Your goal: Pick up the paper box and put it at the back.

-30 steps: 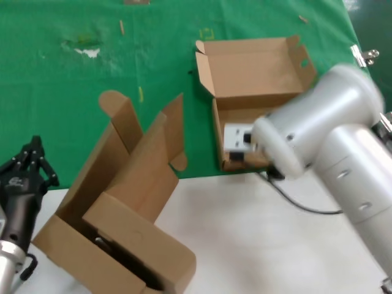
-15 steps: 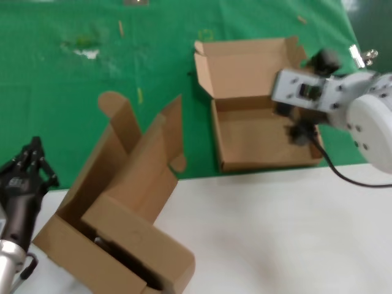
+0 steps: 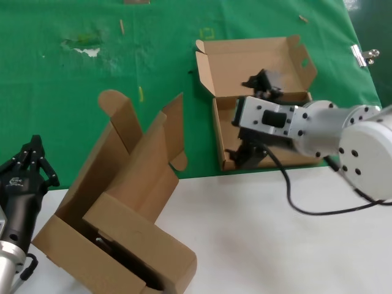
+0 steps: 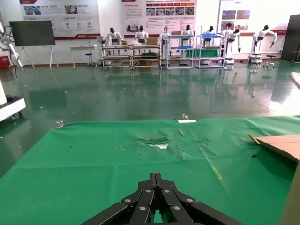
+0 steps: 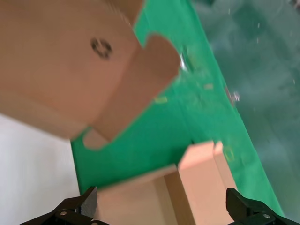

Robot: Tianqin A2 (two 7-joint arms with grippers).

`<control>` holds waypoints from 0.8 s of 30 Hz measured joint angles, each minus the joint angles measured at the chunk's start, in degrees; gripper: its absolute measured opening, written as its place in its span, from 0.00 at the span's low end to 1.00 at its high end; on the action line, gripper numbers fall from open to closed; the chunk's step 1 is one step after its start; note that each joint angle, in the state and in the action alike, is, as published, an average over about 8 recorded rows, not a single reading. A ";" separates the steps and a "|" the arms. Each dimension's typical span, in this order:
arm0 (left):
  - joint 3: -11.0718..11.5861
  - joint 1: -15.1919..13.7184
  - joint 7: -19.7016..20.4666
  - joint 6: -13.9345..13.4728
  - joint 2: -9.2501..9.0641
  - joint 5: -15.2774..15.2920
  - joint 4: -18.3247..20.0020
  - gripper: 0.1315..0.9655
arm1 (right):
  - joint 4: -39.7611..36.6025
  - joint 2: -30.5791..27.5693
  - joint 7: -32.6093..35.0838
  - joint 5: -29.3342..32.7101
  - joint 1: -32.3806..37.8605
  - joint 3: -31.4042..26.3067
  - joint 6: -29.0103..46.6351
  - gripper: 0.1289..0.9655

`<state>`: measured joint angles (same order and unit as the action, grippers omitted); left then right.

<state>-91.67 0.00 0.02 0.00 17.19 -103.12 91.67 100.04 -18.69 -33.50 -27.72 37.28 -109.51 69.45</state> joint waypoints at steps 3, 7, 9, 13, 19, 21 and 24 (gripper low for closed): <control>0.00 0.00 0.00 0.00 0.00 0.00 0.00 0.01 | -0.40 0.07 1.62 -3.64 -1.80 0.86 -3.35 0.82; 0.00 0.00 0.00 0.00 0.00 -0.01 0.00 0.03 | -0.95 0.17 3.77 -8.53 -4.20 2.02 -7.85 0.96; 0.00 0.00 0.00 0.00 0.00 -0.01 0.00 0.04 | -1.22 0.22 4.86 -11.00 -5.42 2.60 -10.12 0.99; 0.00 0.00 0.00 0.00 0.00 -0.01 0.00 0.07 | -1.76 0.32 7.02 -15.85 -7.82 3.75 -14.58 1.00; 0.00 0.00 0.00 0.00 0.00 0.00 0.00 0.16 | -2.57 0.46 10.27 -23.16 -11.44 5.48 -21.28 1.00; 0.00 0.00 0.00 0.00 0.00 0.00 0.00 0.20 | -2.85 0.51 11.37 -25.63 -12.66 6.06 -23.55 1.00; 0.00 0.00 -0.01 0.00 0.00 -0.01 0.00 0.27 | -3.25 0.58 12.99 -29.24 -14.45 6.92 -26.92 1.00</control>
<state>-91.68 0.00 0.01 0.00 17.19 -103.12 91.67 96.79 -18.11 -20.51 -56.96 22.84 -102.59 42.53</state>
